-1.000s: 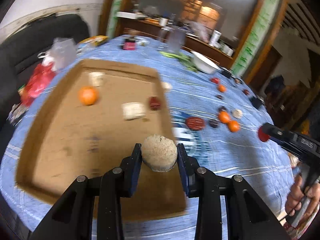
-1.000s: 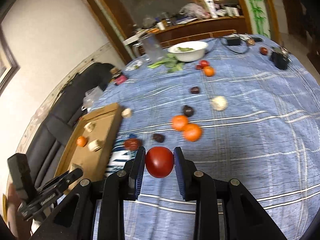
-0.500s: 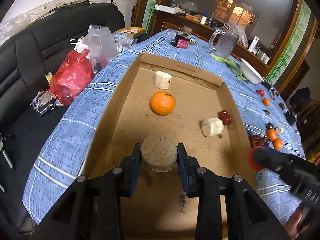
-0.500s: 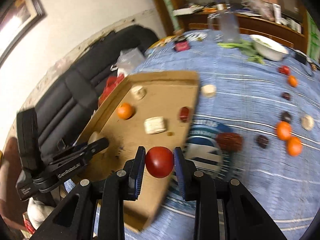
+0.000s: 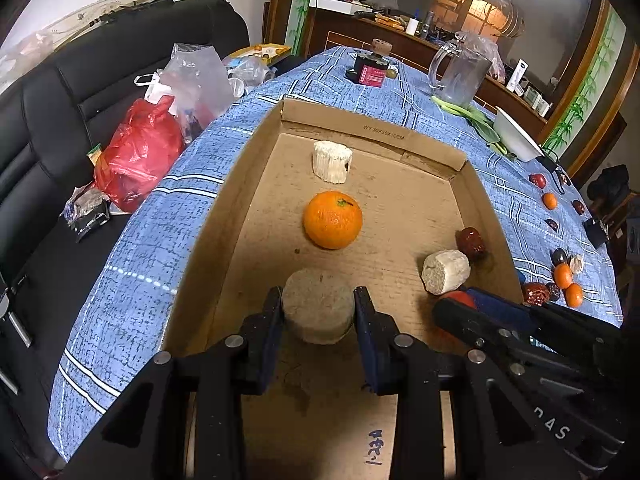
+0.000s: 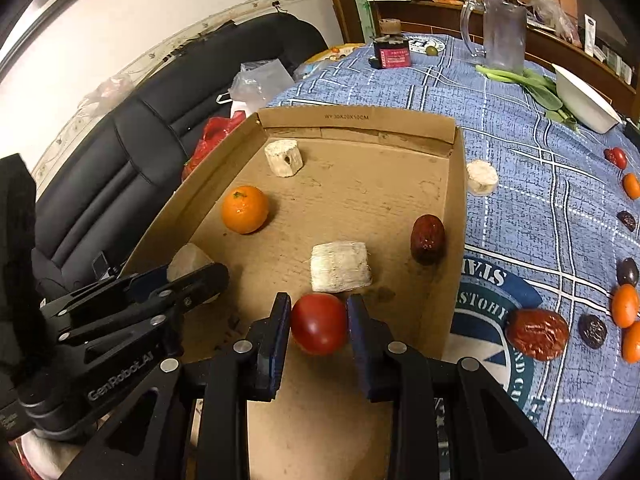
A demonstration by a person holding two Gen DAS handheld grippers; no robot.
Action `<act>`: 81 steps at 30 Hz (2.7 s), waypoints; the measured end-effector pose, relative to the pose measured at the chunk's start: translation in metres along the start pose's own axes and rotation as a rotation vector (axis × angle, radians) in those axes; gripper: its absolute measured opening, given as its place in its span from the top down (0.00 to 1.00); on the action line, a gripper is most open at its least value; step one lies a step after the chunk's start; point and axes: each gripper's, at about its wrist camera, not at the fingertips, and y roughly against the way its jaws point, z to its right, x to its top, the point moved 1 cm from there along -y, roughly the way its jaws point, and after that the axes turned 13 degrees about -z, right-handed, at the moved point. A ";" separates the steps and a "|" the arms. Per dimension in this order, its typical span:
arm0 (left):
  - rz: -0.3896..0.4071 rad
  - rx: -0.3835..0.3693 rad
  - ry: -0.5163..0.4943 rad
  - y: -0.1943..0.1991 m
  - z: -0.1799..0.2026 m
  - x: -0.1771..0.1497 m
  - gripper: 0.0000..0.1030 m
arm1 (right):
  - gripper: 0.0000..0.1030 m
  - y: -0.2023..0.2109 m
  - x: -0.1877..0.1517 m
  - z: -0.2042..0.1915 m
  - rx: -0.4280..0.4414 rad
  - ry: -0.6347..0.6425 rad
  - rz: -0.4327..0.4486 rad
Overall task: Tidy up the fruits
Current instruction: 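Carry the bun and tomato into the cardboard box and release both, then grasp a large red date with the left tool while the right tool grasps an orange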
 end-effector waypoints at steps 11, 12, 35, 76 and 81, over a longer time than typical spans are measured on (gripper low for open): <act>0.077 -0.073 0.077 0.035 -0.015 -0.013 0.50 | 0.68 0.028 0.002 0.011 0.036 -0.039 0.082; 0.091 -0.081 0.087 0.041 -0.017 -0.016 0.49 | 0.68 0.037 -0.001 0.014 0.044 -0.048 0.106; 0.151 -0.146 -0.162 0.101 0.106 -0.093 0.34 | 0.58 0.167 -0.179 0.172 0.089 -0.541 0.383; -0.085 0.068 -0.428 -0.044 0.234 -0.006 0.34 | 0.55 0.099 -0.089 0.225 -0.139 -0.334 0.144; -0.148 0.072 -0.429 -0.064 0.229 -0.005 0.34 | 0.55 0.087 -0.079 0.227 -0.152 -0.326 0.119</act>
